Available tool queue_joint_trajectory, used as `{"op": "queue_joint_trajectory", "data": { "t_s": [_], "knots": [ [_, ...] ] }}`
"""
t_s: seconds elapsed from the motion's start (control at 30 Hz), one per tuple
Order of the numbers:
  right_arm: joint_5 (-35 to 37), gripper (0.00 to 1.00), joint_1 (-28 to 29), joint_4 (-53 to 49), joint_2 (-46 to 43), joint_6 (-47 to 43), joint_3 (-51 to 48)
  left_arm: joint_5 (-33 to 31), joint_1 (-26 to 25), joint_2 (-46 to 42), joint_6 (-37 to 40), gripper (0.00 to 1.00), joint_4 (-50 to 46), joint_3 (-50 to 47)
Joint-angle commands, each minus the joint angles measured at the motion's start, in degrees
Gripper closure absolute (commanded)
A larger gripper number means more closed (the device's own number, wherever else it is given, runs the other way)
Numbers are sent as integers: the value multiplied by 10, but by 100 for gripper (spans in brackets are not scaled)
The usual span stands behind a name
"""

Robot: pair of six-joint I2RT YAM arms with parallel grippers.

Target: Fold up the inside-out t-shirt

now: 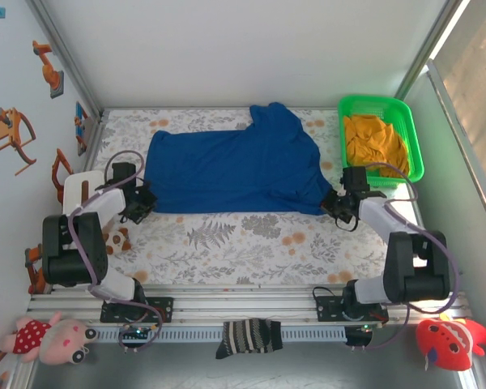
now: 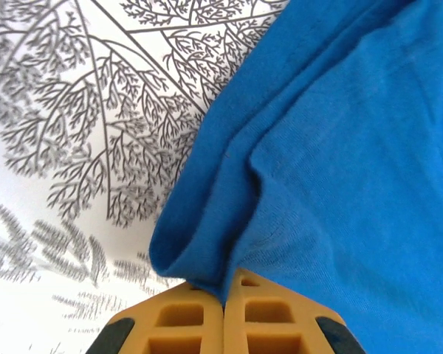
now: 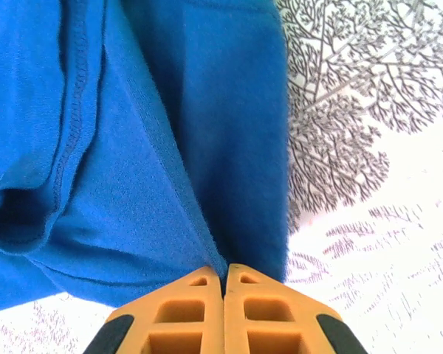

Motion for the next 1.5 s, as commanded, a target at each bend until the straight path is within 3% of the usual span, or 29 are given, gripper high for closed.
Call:
{"op": "queue_joint_trajectory", "data": {
  "t_s": [0.0,0.37,0.43,0.47,0.5,0.57,0.67,0.8,0.93,1.37,1.47],
  "knots": [
    [19,100,4,-56,-36,2,-24,-3,3,-61,-5,100,-34,-26],
    [15,100,4,-163,-182,14,-86,-14,2,-243,-68,100,-95,-151],
    [26,82,4,-181,-200,12,-85,-20,4,-280,-73,100,-109,-168],
    [33,74,4,-189,-211,10,-81,-23,5,-297,-74,87,-118,-172],
    [35,70,4,-195,-222,7,-74,-28,5,-309,-70,63,-126,-172],
    [29,68,8,-200,-233,-4,-56,-37,6,-322,-64,30,-143,-166],
    [21,67,42,-208,-213,-33,-11,-49,7,-330,-41,13,-163,-143],
    [35,66,127,-209,-136,-68,54,-54,7,-331,-13,8,-177,-103],
    [37,64,166,-181,-66,-77,82,-52,7,-320,6,2,-187,-63],
    [42,64,208,-127,51,-87,98,-28,8,-269,14,1,-171,-11],
    [44,71,208,-123,68,-91,105,-26,8,-265,14,1,-166,-12]
  ]
}}
